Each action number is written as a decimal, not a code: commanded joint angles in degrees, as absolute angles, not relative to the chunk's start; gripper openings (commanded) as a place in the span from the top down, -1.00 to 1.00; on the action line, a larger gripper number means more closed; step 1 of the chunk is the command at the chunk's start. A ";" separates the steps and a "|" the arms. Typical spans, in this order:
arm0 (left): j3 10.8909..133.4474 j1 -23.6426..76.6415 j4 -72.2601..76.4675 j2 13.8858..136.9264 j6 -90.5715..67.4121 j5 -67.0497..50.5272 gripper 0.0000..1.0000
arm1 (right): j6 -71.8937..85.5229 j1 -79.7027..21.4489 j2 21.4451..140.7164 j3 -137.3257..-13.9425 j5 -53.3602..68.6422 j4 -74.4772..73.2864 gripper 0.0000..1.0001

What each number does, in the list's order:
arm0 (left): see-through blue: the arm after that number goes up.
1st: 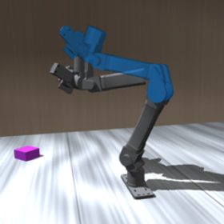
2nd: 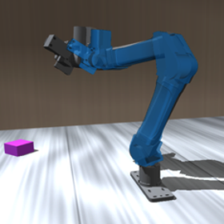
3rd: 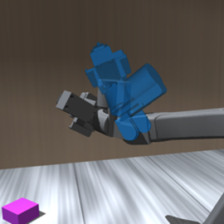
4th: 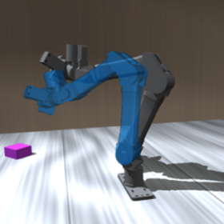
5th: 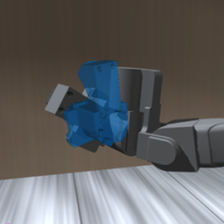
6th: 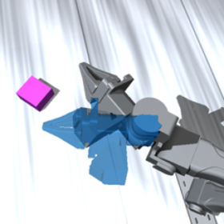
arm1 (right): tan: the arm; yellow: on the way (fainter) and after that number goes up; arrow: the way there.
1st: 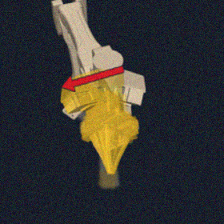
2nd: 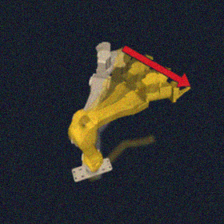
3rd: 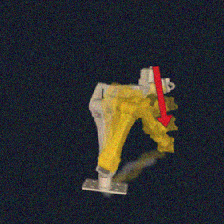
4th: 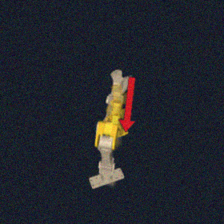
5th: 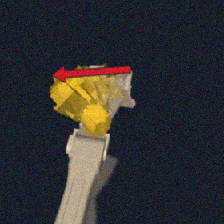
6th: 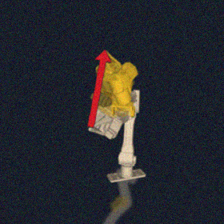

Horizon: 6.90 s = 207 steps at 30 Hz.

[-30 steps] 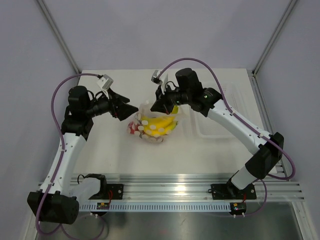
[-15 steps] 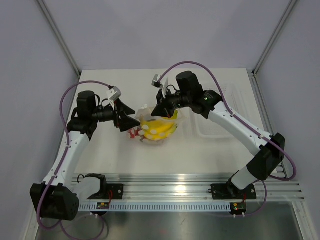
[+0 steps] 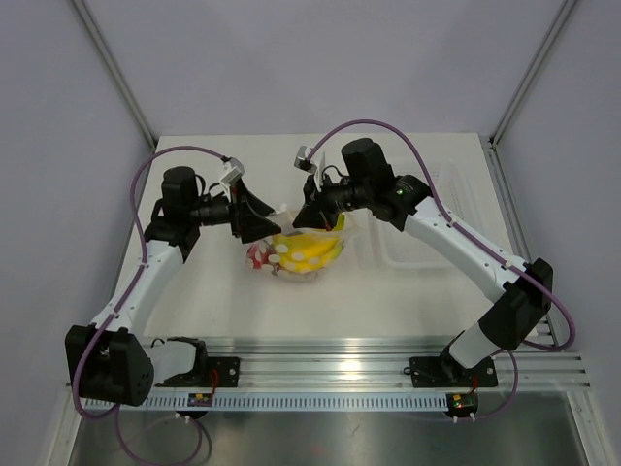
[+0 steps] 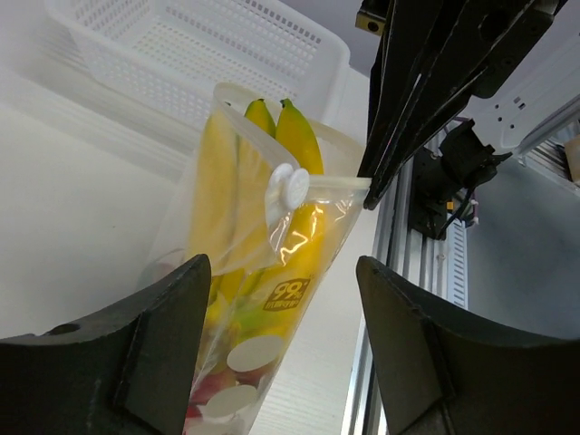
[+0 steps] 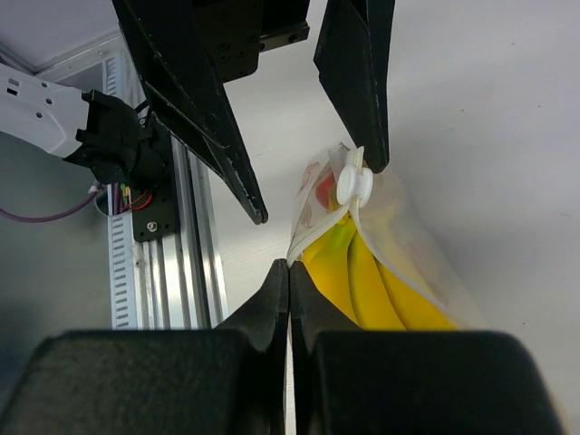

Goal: Place the food in the zip-top bag and seal the zipper
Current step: Zip the zipper food storage bag at the center of the board.

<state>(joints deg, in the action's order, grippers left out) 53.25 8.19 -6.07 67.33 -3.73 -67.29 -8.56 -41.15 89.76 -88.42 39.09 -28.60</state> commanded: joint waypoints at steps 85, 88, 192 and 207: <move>64.60 11.87 -15.39 68.38 3.43 -72.24 0.21 | -18.46 -41.40 104.50 -115.58 47.02 -49.48 1.00; 64.78 11.87 -13.80 68.12 2.46 -72.86 0.20 | -18.46 -41.48 104.06 -115.23 47.11 -49.31 1.00; 65.65 15.21 -17.75 73.39 1.67 -73.04 1.00 | -19.60 -41.40 98.44 -107.93 44.38 -50.19 1.00; 60.03 13.27 -6.77 67.33 -4.74 -67.85 1.00 | -20.74 -41.31 96.16 -104.94 41.13 -50.62 1.00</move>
<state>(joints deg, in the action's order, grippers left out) 60.23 14.48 -12.80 68.99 -2.55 -69.19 -20.18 -41.25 99.02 -105.08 42.54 -50.57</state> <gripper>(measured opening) 0.005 0.044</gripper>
